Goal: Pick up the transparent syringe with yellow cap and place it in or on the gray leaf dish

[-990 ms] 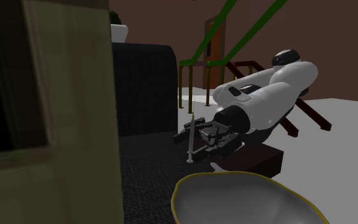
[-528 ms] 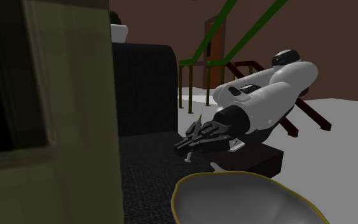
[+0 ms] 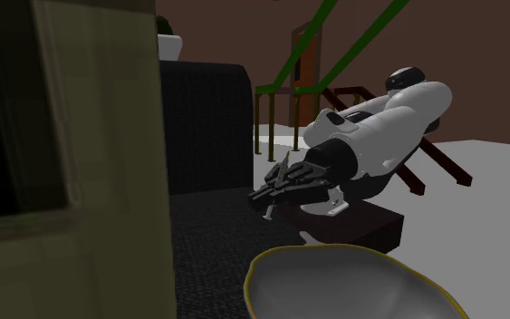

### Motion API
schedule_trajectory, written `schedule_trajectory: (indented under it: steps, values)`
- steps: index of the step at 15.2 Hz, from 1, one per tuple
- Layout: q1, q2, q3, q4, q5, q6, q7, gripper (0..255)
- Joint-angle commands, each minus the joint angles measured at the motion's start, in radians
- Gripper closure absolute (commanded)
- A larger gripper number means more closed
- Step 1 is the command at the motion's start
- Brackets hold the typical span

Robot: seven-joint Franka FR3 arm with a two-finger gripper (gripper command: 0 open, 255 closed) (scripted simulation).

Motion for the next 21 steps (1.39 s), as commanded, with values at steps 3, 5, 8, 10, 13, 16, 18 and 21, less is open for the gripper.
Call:
schedule_trajectory:
  steps: [3,5,8,10,13,16,18,21]
  values:
    - [0.015,0.035,-0.033,0.006,-0.014,-0.022,-0.030,255]
    - [0.022,0.051,-0.049,0.012,-0.020,-0.033,-0.044,255]
    - [0.031,0.074,-0.072,0.021,-0.029,-0.051,-0.066,255]
    - [0.038,0.090,-0.087,0.028,-0.034,-0.063,-0.080,255]
    - [0.047,0.112,-0.109,0.041,-0.043,-0.082,-0.101,255]
    - [0.056,0.135,-0.131,0.054,-0.050,-0.103,-0.122,255]
    - [0.062,0.147,-0.144,0.063,-0.054,-0.115,-0.134,255]
    - [-0.020,0.116,-0.070,0.187,-0.041,-0.171,-0.102,255]
